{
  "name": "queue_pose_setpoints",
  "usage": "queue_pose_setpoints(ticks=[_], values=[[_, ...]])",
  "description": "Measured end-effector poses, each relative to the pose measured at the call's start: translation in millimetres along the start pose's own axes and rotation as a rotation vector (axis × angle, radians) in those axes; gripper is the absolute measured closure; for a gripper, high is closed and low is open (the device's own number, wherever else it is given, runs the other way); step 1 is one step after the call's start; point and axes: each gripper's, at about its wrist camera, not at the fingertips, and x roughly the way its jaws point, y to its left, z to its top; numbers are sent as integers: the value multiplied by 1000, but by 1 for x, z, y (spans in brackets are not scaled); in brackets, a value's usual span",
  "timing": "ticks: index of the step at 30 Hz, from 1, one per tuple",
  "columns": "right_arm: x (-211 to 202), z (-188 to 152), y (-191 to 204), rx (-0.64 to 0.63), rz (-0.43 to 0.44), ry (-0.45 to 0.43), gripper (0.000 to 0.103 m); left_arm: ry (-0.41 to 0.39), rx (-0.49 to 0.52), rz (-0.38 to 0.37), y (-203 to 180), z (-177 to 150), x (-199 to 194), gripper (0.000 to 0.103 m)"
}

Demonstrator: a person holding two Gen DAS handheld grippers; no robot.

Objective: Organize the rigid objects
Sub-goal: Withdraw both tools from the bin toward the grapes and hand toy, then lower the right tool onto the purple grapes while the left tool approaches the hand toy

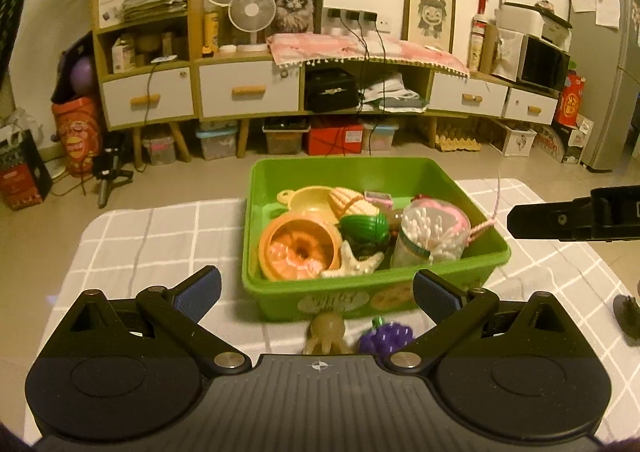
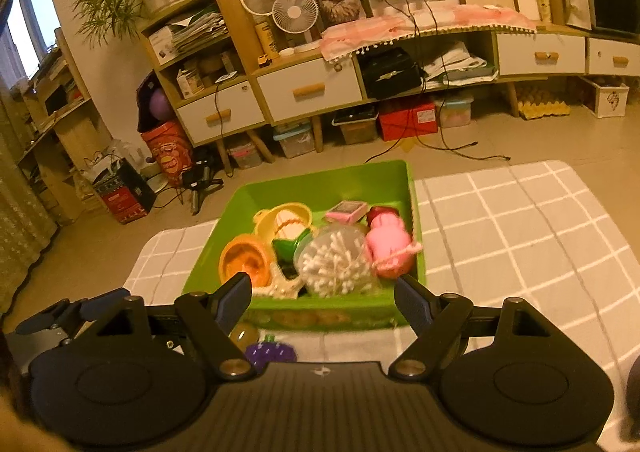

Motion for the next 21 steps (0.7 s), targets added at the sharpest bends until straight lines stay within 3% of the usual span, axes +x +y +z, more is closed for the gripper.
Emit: queue_pose_setpoints(ticks=[21], values=[[25, -67, 6, -77, 24, 67, 44, 54, -30, 23, 31, -58, 8, 2]])
